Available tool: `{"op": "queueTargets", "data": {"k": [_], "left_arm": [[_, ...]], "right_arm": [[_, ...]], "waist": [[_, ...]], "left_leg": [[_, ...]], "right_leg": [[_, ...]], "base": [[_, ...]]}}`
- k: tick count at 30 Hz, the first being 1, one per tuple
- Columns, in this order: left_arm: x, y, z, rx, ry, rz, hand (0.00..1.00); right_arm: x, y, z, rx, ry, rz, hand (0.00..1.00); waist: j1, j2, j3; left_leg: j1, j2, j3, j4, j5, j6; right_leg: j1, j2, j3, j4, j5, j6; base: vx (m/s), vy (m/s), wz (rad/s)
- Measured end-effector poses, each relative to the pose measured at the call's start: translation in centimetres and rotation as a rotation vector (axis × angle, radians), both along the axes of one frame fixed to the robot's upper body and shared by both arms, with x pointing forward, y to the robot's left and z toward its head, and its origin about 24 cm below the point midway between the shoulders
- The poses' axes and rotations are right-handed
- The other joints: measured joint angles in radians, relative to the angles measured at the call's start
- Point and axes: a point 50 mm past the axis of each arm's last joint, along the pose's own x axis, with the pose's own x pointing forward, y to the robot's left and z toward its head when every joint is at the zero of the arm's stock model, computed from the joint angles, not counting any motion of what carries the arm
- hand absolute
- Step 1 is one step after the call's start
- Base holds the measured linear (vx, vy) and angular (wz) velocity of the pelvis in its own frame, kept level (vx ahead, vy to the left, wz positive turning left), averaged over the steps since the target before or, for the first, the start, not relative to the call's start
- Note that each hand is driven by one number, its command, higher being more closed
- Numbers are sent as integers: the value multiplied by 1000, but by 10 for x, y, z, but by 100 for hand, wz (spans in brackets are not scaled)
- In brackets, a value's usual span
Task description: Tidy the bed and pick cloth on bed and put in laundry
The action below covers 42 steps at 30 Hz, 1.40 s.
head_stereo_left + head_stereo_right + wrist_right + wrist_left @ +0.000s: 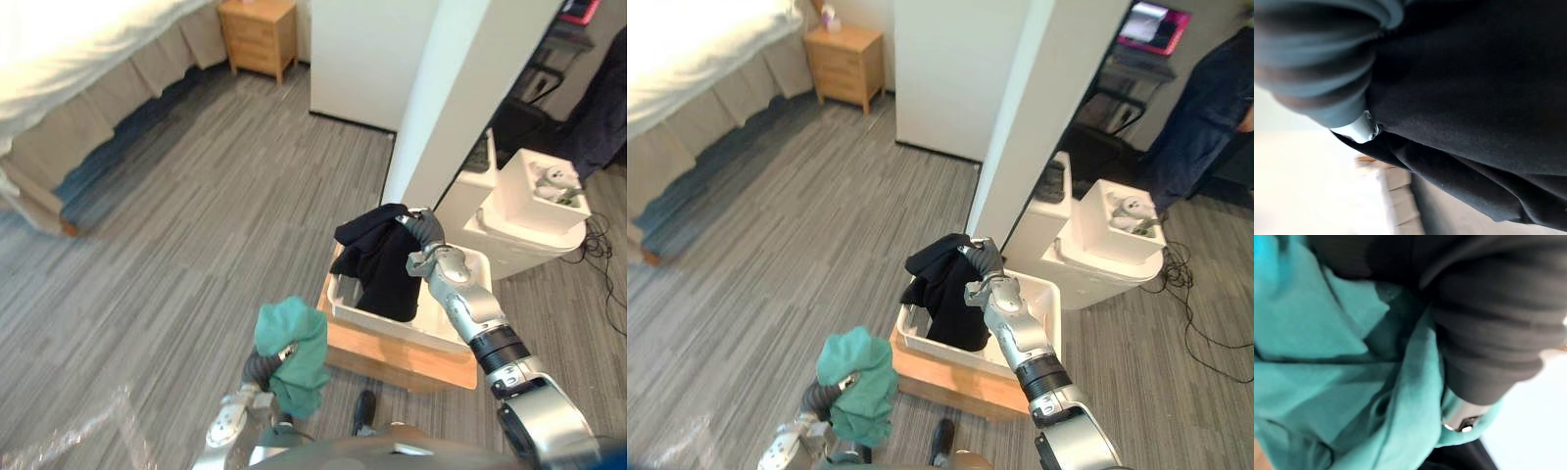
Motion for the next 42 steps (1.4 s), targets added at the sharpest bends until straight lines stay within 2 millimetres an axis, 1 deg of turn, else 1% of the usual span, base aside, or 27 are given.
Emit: {"op": "queueTargets", "data": {"k": [1,2,3,4,5,6,8,9,10,14,16,18,21,25,27,30,32,33,35,36,37,38,40,41,42], "left_arm": [[18,8,12,26,-54,15,100],[36,15,26,48,-114,27,100],[44,17,33,56,-143,36,100],[58,19,45,64,-190,41,100],[72,18,57,58,-239,41,100],[77,16,62,57,-262,38,100],[91,11,79,47,-332,39,100],[91,11,80,45,-334,39,100],[96,9,86,40,-361,39,100],[105,9,98,0,-411,55,100],[106,11,100,-19,-420,67,100],[109,13,105,-34,-435,82,100],[108,18,113,-37,-470,102,100],[107,21,112,-38,-471,114,100],[102,20,106,-41,-448,120,100],[93,20,94,-52,-406,147,100],[81,18,79,-68,-348,182,100],[77,17,75,-72,-332,190,100],[61,18,60,-83,-288,240,100],[58,18,59,-83,-284,256,100],[51,21,59,-82,-289,285,100],[46,26,62,-83,-315,332,100],[41,31,65,-85,-337,390,100],[36,43,71,-77,-374,482,100],[32,51,73,-64,-393,543,100]], "right_arm": [[10,-2,12,4,-50,-22,100],[22,-4,29,21,-110,-48,100],[27,-6,39,38,-142,-63,100],[36,-12,58,70,-203,-94,0],[43,-19,75,84,-258,-119,0],[45,-23,82,97,-281,-131,0],[50,-30,101,89,-341,-142,0],[50,-30,102,88,-343,-143,0],[51,-34,105,81,-358,-150,0],[51,-41,106,60,-361,-164,0],[51,-41,107,58,-364,-165,0],[51,-42,107,57,-367,-164,0],[51,-42,108,58,-374,-166,0],[49,-47,108,54,-388,-179,0],[45,-50,100,53,-377,-186,0],[30,-60,76,59,-345,-213,0],[11,-72,44,44,-270,-253,0],[5,-75,34,41,-244,-264,0],[-24,-86,-2,25,-152,-312,0],[-31,-88,-9,18,-133,-317,0],[-46,-92,-22,15,-96,-332,0],[-62,-97,-36,23,-55,-355,0],[-74,-99,-48,36,-15,-380,0],[-96,-101,-68,44,58,-410,0],[-109,-101,-79,35,105,-410,0]], "waist": [[3,-11,40],[9,-22,83],[13,-24,103],[18,-25,151],[20,-22,190],[21,-19,208],[21,-12,250],[20,-11,252],[19,-4,268],[20,-1,270],[19,1,271],[20,11,277],[20,17,281],[17,18,281],[10,20,278],[-3,23,261],[-11,33,216],[-15,36,200],[-31,57,133],[-34,62,118],[-39,72,85],[-47,77,55],[-59,77,31],[-74,78,3],[-80,79,-16]], "left_leg": [[-34,2,-2,0,15,-2],[-70,3,0,1,27,-4],[-87,4,0,1,32,-4],[-106,5,2,4,49,-6],[-127,5,1,13,52,-3],[-132,5,2,17,52,-3],[-165,5,1,37,51,-1],[-166,5,1,38,51,-1],[-167,5,0,38,50,0],[-184,-6,-2,55,37,12],[-191,-12,-2,63,32,17],[-196,-22,1,76,26,23],[-197,-28,16,88,20,30],[-189,-26,27,104,12,28],[-166,-25,32,104,7,26],[-136,-22,46,103,-8,25],[-118,-20,53,102,-20,22],[-112,-19,53,102,-24,22],[-70,-15,53,96,-37,17],[-55,-14,54,93,-41,17],[-31,-13,57,81,-45,14],[-10,-12,59,70,-49,14],[4,-12,59,65,-52,13],[31,-10,68,64,-61,12],[45,-9,83,64,-68,11]], "right_leg": [[-33,1,-3,0,10,-3],[-71,3,-3,1,21,-7],[-87,3,-3,3,28,-6],[-107,3,-2,6,46,-10],[-123,3,-2,6,54,-10],[-128,2,-1,6,58,-13],[-152,1,4,6,76,9],[-152,1,5,6,77,10],[-154,0,6,6,83,19],[-160,-13,9,6,84,20],[-163,-20,12,6,84,20],[-164,-31,21,6,85,19],[-164,-38,39,6,85,18],[-154,-37,55,6,86,18],[-135,-35,58,6,85,17],[-109,-32,64,6,72,13],[-95,-29,66,6,62,13],[-90,-28,67,6,59,13],[-51,-23,67,6,43,27],[-39,-21,67,6,40,29],[-23,-18,70,6,36,34],[-7,-16,71,6,27,35],[5,-15,71,6,20,34],[28,-13,80,4,12,33],[34,-11,93,0,11,32]], "base": [[-39,-42,5],[-50,-40,-1],[-47,-13,-8],[-34,12,-2],[0,0,0],[1,44,-3],[30,62,-5],[43,78,-1],[51,87,1],[44,88,5],[21,85,3],[12,86,1],[10,55,-9],[20,14,-9],[28,9,-8],[46,18,-10],[77,22,-11],[111,31,-4],[137,42,-4],[159,59,-12],[145,56,-11],[116,46,-8],[67,29,-2],[69,41,-19],[45,32,-26]]}}
